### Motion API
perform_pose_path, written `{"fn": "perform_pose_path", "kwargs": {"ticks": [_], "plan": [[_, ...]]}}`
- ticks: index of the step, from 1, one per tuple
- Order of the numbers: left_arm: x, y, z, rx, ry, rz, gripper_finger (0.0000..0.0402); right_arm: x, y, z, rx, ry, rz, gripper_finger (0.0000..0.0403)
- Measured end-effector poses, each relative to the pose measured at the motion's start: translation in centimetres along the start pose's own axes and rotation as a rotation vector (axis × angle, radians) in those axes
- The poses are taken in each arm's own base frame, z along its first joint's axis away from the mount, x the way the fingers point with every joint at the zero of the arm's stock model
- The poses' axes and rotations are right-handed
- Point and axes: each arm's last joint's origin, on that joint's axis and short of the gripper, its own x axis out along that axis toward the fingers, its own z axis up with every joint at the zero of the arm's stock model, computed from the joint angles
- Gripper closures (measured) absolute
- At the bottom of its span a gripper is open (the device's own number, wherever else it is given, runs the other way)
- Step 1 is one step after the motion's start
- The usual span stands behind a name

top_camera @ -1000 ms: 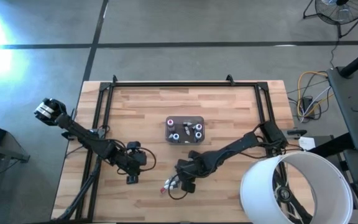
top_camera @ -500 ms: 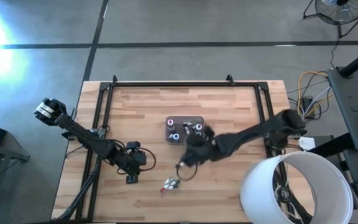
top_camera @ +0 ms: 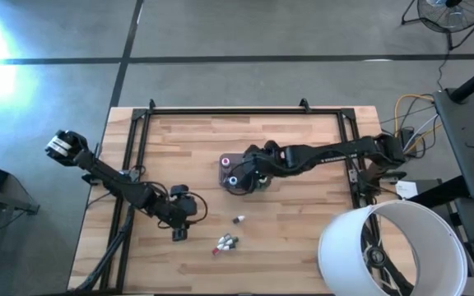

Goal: Pick & Place food coloring
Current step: Put the small green food coloring bottle in the black bin

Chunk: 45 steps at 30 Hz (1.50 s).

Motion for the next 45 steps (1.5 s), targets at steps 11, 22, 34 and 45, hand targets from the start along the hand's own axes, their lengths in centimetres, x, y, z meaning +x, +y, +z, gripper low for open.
{"fn": "perform_pose_path", "kwargs": {"ticks": [11, 22, 34, 45], "plan": [[3.2, 3.0, 6.7, -0.237, -0.059, -0.044, 0.0221, -3.0, 1.9, -4.9, -0.087, 0.198, -0.050, 0.0145], [8.6, -0.2, 13.5, -0.190, 0.140, -0.059, 0.0221, -4.3, 1.5, -9.0, 0.025, 0.283, -0.056, 0.0151], [13.5, -1.3, 16.1, -0.168, 0.338, 0.142, 0.0221, -6.6, -0.6, -12.8, 0.181, 0.229, -0.085, 0.0152], [14.6, -1.3, 16.2, -0.147, 0.406, 0.194, 0.0238, -6.6, -1.4, -13.8, 0.215, 0.212, -0.095, 0.0152]]}}
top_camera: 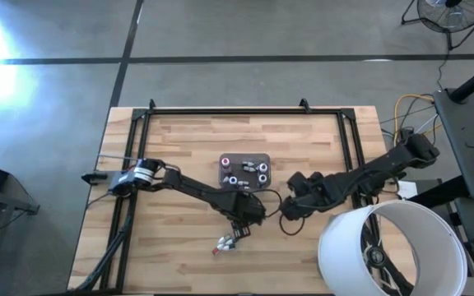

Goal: Pick & Place food coloring
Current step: Put the small green food coloring bottle in the black bin

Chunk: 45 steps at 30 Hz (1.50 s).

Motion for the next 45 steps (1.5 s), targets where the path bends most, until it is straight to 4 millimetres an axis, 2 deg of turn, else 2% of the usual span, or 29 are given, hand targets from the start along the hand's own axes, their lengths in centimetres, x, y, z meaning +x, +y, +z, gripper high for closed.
{"fn": "perform_pose_path", "kwargs": {"ticks": [9, 16, 24, 30, 35, 40, 45], "plan": [[-0.1, 0.3, -0.1, 0.051, 0.026, 0.014, 0.0306, 0.2, -0.1, 0.0, 0.009, 0.003, -0.007, 0.0152], [-1.2, 0.5, 0.2, 0.118, 0.073, 0.022, 0.0345, 0.4, -0.2, 0.4, 0.051, 0.002, -0.011, 0.0152], [-5.1, 0.3, 1.6, 0.191, 0.055, 0.051, 0.0364, 0.4, -0.4, 0.7, 0.060, -0.049, -0.029, 0.0158], [-10.5, 1.3, 4.2, 0.245, -0.114, 0.155, 0.0364, -0.4, -0.1, 1.4, 0.074, -0.122, -0.016, 0.0170], [-14.8, 3.5, 6.5, 0.265, -0.301, 0.285, 0.0364, -1.3, 0.1, 2.0, 0.063, -0.161, -0.047, 0.0175], [-15.8, 5.5, 7.9, 0.271, -0.383, 0.312, 0.0364, -2.5, -0.2, 1.9, 0.034, -0.163, -0.069, 0.0175], [-15.7, 7.8, 7.5, 0.269, -0.472, 0.256, 0.0364, -3.2, -0.8, 1.6, 0.040, -0.161, -0.066, 0.0174]]}}
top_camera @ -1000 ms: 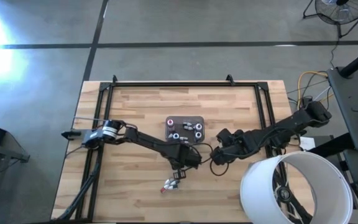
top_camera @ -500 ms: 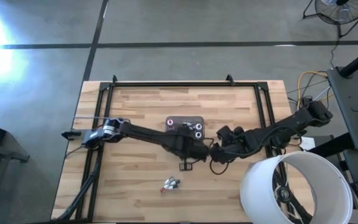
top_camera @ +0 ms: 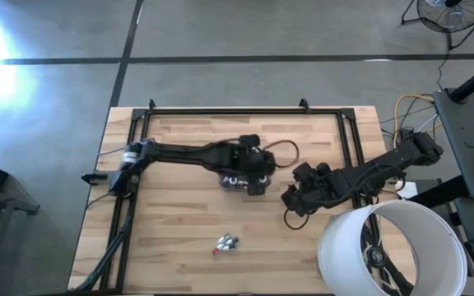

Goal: Pick & Place food coloring
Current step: Put the small green food coloring bottle in the black bin, then put the small blue food coloring bottle in the black bin

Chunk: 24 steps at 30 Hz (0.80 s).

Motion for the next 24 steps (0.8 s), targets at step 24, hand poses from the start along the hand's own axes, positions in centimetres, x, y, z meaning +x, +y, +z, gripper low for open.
{"fn": "perform_pose_path", "kwargs": {"ticks": [24], "plan": [[-1.2, 4.3, -13.5, -0.334, -0.493, -0.154, 0.0227, 0.5, 2.1, 0.0, 0.044, 0.057, 0.197, 0.0148]]}}
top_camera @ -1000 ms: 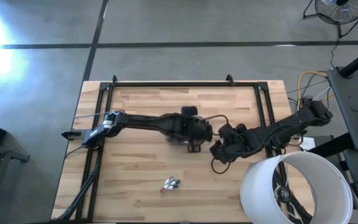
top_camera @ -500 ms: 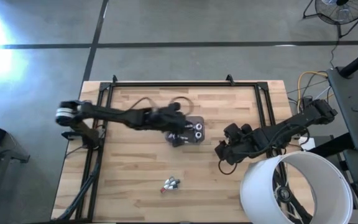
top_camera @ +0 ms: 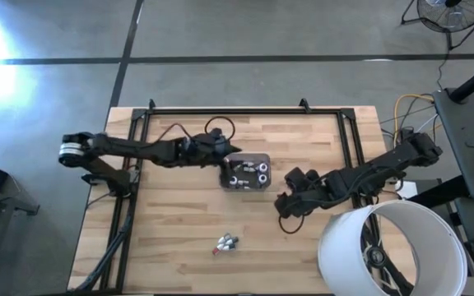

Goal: Pick & Place food coloring
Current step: Put the small blue food coloring bottle in the black bin

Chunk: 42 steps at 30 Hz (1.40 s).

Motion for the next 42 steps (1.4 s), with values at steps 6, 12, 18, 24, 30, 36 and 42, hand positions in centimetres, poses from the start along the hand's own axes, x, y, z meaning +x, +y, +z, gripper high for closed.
{"fn": "perform_pose_path", "kwargs": {"ticks": [6, 12, 18, 24, 30, 36, 42], "plan": [[-5.8, -2.7, 0.9, 0.075, 0.192, -0.189, 0.0207, 0.9, 2.1, 0.0, -0.146, 0.022, 0.170, 0.0147], [-9.1, -6.8, -4.1, 0.146, 0.390, -0.322, 0.0207, 4.1, 4.9, -0.7, -0.401, -0.007, 0.299, 0.0147], [-9.7, -10.4, -9.1, 0.024, 0.472, -0.330, 0.0207, 7.1, 7.2, -1.3, -0.541, 0.004, 0.341, 0.0147], [-8.4, -12.7, -11.6, -0.158, 0.530, -0.276, 0.0207, 8.6, 9.3, -1.4, -0.611, 0.035, 0.363, 0.0147], [-7.6, -15.4, -13.1, -0.166, 0.599, -0.271, 0.0207, 10.8, 11.6, -2.0, -0.786, 0.075, 0.415, 0.0147], [-9.2, -18.0, -13.7, -0.236, 0.547, -0.216, 0.0207, 12.7, 14.6, -1.8, -0.942, 0.027, 0.447, 0.0148], [-10.8, -19.1, -14.2, -0.390, 0.476, -0.134, 0.0207, 13.9, 16.8, -1.6, -1.040, 0.001, 0.456, 0.0163]]}}
